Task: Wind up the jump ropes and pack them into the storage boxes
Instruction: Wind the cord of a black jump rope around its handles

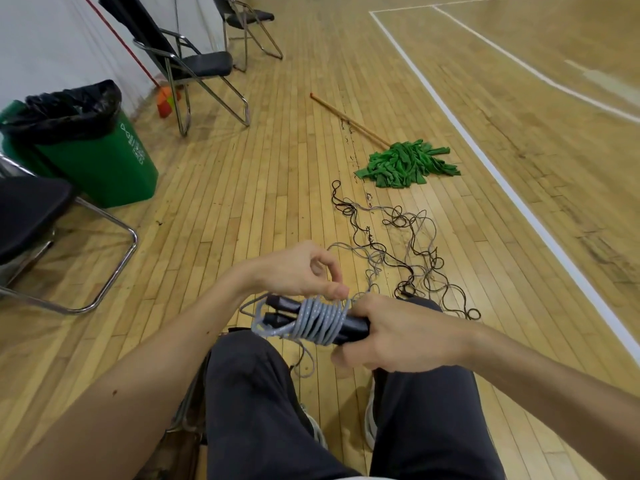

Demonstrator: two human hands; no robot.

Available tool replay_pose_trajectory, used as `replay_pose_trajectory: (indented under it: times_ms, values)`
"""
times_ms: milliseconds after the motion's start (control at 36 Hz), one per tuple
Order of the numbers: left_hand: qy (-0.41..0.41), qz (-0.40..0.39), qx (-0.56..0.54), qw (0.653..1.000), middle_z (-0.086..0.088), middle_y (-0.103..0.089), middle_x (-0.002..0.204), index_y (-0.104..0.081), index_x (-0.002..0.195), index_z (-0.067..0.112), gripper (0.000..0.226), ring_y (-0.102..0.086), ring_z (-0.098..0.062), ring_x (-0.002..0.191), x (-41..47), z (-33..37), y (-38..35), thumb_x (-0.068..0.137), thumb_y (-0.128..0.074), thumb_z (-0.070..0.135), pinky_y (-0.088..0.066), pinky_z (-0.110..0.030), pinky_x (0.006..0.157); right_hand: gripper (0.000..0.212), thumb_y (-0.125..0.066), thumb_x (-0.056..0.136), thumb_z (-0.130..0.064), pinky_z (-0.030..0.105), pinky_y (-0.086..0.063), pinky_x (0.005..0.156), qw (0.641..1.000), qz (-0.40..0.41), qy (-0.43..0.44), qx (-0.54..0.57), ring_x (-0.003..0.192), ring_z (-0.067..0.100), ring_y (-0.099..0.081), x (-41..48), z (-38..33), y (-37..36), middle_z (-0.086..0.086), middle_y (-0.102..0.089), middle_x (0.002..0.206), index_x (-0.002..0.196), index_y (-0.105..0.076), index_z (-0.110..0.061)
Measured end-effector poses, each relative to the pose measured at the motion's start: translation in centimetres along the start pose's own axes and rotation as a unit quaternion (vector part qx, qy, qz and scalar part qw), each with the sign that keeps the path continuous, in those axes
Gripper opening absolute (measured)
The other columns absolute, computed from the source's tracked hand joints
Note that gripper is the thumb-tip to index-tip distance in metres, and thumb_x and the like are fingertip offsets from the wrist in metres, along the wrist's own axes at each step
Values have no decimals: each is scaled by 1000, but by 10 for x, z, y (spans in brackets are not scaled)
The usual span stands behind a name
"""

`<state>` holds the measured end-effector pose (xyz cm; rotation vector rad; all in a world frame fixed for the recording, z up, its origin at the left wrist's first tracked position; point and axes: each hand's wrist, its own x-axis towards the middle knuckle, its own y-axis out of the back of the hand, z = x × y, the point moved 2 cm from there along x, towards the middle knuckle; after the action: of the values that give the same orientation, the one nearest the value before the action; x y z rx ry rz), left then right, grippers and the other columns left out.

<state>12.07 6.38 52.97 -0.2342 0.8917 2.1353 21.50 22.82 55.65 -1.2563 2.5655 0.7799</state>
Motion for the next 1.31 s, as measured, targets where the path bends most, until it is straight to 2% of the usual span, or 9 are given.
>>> replay_pose_trajectory:
  times_ms: [83,167,250,333,417,528,750,972,1306]
  values:
    - [68,32,-3,997,7,-65,60,-66,98,3,23,-61,-7,55,25,-60,-5,91,-72,24,-50,-19,55,22,-67,92,-13,21,-31,42,998,9,2,54,41,10,-36,1,2,5,-6,-43,51,79,-51,-4]
    - [194,53,-109,973,6,-68,80,-66,100,20,36,-68,-15,82,45,-125,-18,84,-76,51,-57,-35,79,20,-63,95,-10,19,-26,38,987,-1,-9,158,41,9,-29,3,3,10,-7,-38,53,85,-47,-9]
    - [98,57,-103,988,10,-46,58,-54,73,14,27,-39,-3,50,13,-56,-35,100,-55,16,-36,-16,50,13,-61,96,-11,19,-23,36,972,21,-10,233,42,9,-24,7,5,17,-5,-34,55,91,-49,-11]
    - [19,90,-149,985,-3,-41,51,-60,57,21,50,-31,-11,43,8,-27,-41,104,-49,34,-24,-20,41,17,-61,95,-11,20,-19,38,957,53,-10,286,40,11,-23,12,12,21,-1,-32,55,81,-50,-11]
    - [16,99,-171,980,-6,-38,51,-61,62,13,56,-28,-14,42,2,-26,-45,95,-45,55,-25,-19,41,30,-62,94,-11,22,-17,40,948,71,-11,310,41,11,-22,18,21,24,0,-31,56,67,-51,-18]
    - [31,110,-170,979,2,-40,43,-58,67,7,54,-28,-9,37,1,-26,-48,107,-39,38,-24,-19,40,36,-60,96,-11,18,-19,36,924,97,-31,368,38,8,-23,23,33,28,-2,-33,53,62,-50,-19]
    - [32,114,-216,969,-1,-39,47,-59,72,8,60,-30,-11,40,-3,-18,-56,106,-33,49,-26,-21,42,24,-56,95,-9,19,-15,37,882,148,-64,443,38,6,-20,32,61,41,-3,-30,55,77,-42,-16]
    - [-8,109,-183,977,0,-32,50,-65,70,11,43,-26,-11,43,-11,-23,-46,98,-58,42,-24,-18,45,24,-55,96,-5,20,-18,38,893,146,-68,420,41,8,-23,31,70,43,-1,-33,58,76,-45,-14]
    - [15,140,-149,979,1,-47,47,-70,76,13,40,-42,-11,46,-19,-25,-39,102,-53,37,-41,-17,56,17,-59,98,-7,20,-31,47,888,122,-54,440,54,10,-34,36,75,44,-2,-41,67,91,-45,-14]
